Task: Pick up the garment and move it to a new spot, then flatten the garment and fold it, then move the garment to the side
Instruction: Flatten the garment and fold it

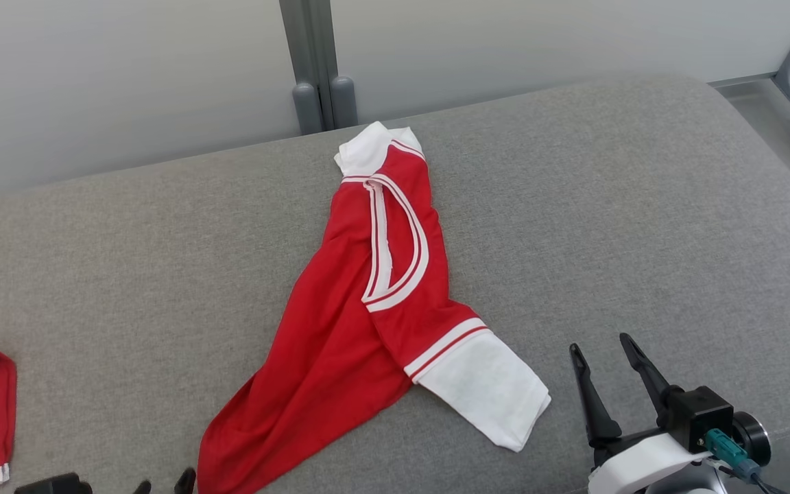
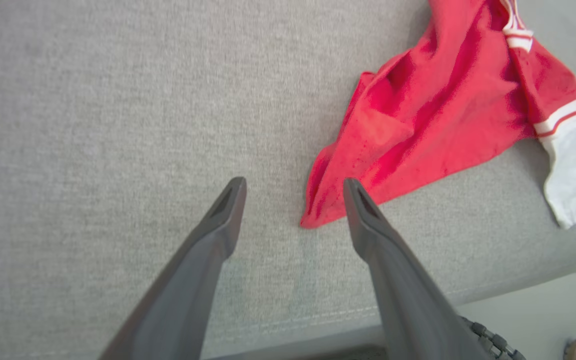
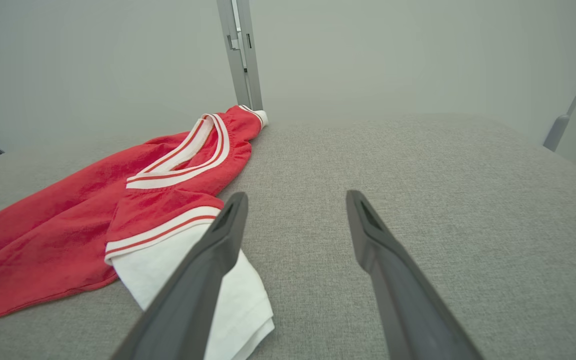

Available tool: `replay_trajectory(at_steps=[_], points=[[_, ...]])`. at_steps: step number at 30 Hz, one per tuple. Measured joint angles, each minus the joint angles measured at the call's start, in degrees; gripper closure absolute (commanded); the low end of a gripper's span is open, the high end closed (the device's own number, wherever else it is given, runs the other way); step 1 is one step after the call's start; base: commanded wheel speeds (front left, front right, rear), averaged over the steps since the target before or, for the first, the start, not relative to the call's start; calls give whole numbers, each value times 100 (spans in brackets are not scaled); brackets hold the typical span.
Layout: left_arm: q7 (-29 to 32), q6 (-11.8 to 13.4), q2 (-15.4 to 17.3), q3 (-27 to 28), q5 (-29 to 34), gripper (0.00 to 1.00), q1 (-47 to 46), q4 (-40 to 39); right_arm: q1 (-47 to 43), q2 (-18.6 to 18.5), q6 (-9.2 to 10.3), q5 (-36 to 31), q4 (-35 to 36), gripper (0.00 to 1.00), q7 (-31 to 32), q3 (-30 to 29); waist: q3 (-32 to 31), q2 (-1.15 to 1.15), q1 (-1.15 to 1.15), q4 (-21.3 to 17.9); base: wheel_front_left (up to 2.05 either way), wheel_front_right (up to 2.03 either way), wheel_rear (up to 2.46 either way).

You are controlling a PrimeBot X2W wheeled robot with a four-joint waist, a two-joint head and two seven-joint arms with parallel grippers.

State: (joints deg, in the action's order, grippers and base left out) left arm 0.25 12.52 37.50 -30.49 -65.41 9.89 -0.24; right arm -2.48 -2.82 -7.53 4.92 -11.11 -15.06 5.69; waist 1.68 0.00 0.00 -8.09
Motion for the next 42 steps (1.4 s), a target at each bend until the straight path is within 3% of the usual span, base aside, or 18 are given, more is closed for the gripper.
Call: replay_trajectory(at_steps=[4,8,16,23,30,31,32,33,34,42], points=[[-135,123,-98,46,192,0,-314,-680,13,-1,0,-1,8,0,0,19,47,0,0,-44,0,0,0],[100,79,-715,-333,286,0,-1021,-1073,113,-1,0,1,13,0,0,92,137,0,0,-122,0,0,0],[682,-174,-1990,-1050,302,0,-2395,226,405,-1,0,122,41,0,0,230,409,0,0,-441,0,0,0],[621,-199,-2121,-1104,527,0,-2841,1447,434,-4,0,218,66,0,0,191,616,0,0,-877,0,0,0],[554,-404,-2170,-1109,493,0,-2863,1784,387,-4,0,241,86,0,0,103,763,0,0,-1141,0,0,0],[537,-447,-2189,-1117,493,19,-2863,1789,387,-4,0,241,85,0,0,101,772,0,0,-1152,0,0,0],[514,-477,-2217,-1120,483,65,-2865,1791,388,-4,0,244,83,0,0,100,775,0,0,-1156,0,0,0],[503,-514,-2242,-1126,456,96,-2868,1792,391,-4,0,252,83,0,0,98,771,0,0,-1151,0,0,0],[494,-561,-2272,-1135,445,100,-2869,1794,394,-4,0,253,83,0,0,99,767,0,0,-1142,0,0,0],[227,-740,-2227,-943,339,100,-2875,1430,388,-2,0,247,74,0,0,110,652,0,0,-1058,0,0,0]])
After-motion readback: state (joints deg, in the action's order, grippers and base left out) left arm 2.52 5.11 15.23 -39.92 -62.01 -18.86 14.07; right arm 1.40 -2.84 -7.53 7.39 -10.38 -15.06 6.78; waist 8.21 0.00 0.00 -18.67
